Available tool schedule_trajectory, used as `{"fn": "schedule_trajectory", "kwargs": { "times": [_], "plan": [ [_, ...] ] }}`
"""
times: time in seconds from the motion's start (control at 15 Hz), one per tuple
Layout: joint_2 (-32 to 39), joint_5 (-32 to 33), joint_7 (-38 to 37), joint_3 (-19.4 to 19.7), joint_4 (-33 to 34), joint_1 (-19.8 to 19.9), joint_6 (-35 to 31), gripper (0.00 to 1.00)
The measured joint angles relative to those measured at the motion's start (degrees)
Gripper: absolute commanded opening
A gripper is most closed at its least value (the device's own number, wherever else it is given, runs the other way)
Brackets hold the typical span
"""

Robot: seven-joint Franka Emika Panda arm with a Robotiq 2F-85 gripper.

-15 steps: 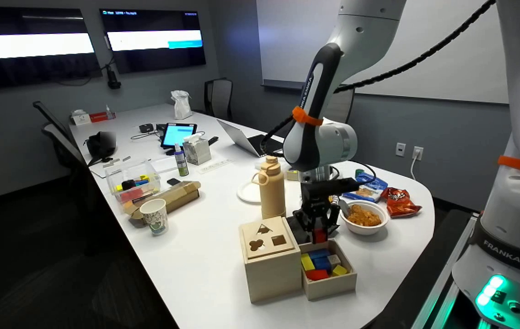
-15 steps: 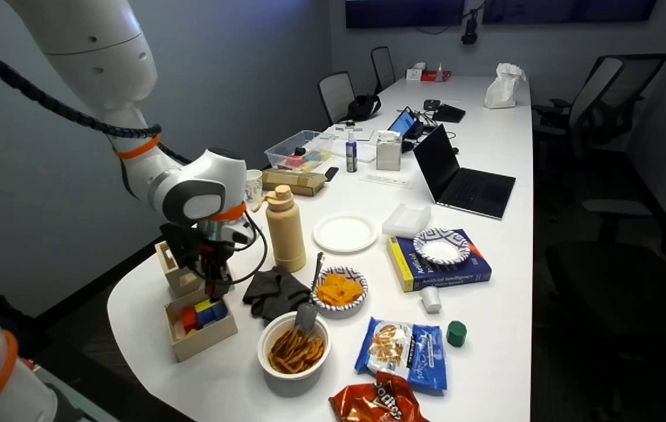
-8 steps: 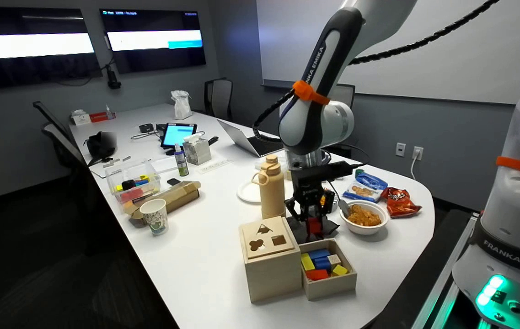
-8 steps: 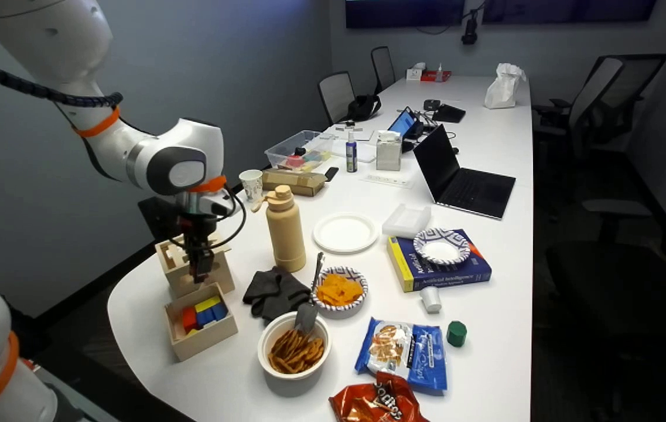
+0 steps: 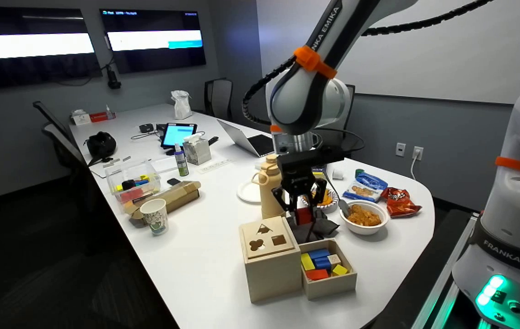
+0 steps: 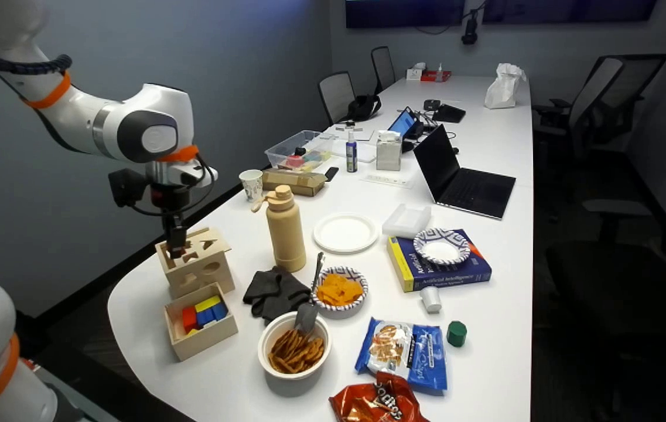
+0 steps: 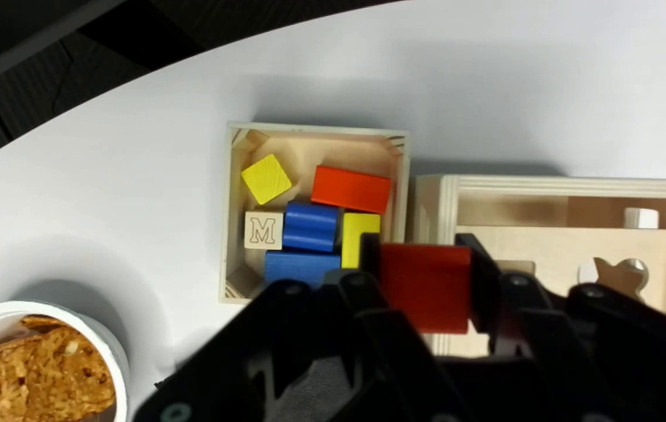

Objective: Close the shape sorter, pick up an orange cube from the brown box and put it inside the shape sorter using the square shaped opening

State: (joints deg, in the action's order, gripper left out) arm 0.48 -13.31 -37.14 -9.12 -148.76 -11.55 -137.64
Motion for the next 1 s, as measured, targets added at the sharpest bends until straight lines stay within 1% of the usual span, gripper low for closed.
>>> {"fn": "schedule_trajectory", "kwargs": {
  "times": [0.4, 1.0],
  "plan": [
    [3.1, -0.4, 0.1, -0.3, 2.3, 0.0, -1.7, 0.10],
    [12.5, -0.4, 0.9, -0.3, 9.0, 0.0, -2.9, 0.10]
  ]
}}
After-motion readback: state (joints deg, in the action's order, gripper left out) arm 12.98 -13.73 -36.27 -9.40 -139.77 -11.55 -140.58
